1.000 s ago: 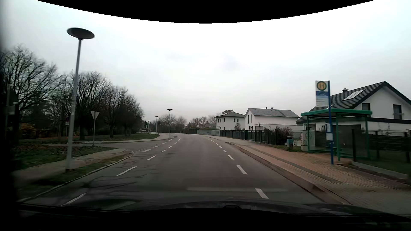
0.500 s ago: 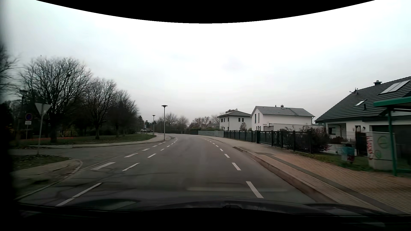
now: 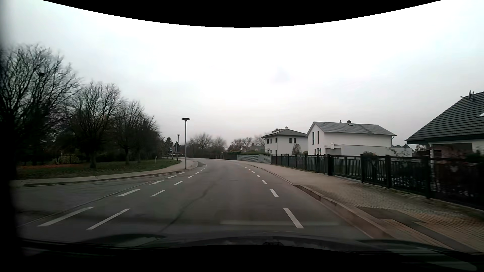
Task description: Follow the waypoints while adhering to traffic rules and regulations
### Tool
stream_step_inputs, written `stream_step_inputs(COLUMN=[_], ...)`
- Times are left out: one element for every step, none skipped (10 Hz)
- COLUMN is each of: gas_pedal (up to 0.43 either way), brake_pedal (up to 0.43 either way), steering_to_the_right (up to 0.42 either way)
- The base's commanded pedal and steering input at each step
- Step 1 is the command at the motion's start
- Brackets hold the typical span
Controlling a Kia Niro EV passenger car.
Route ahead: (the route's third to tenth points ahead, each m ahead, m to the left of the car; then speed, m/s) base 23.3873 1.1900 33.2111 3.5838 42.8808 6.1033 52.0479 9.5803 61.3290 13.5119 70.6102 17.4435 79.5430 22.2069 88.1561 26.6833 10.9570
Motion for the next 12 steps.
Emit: stream_step_inputs(gas_pedal=[0.177,0.177,0.177,0.177,0.177,0.177,0.177,0.177,0.177,0.177,0.177,0.177], brake_pedal=[0.0,0.0,0.0,0.0,0.0,0.0,0.0,0.0,0.0,0.0,0.0,0.0], steering_to_the_right=[-0.023,-0.025,-0.026,-0.026,-0.026,-0.027,-0.027,-0.027,-0.027,-0.027,-0.027,-0.028])
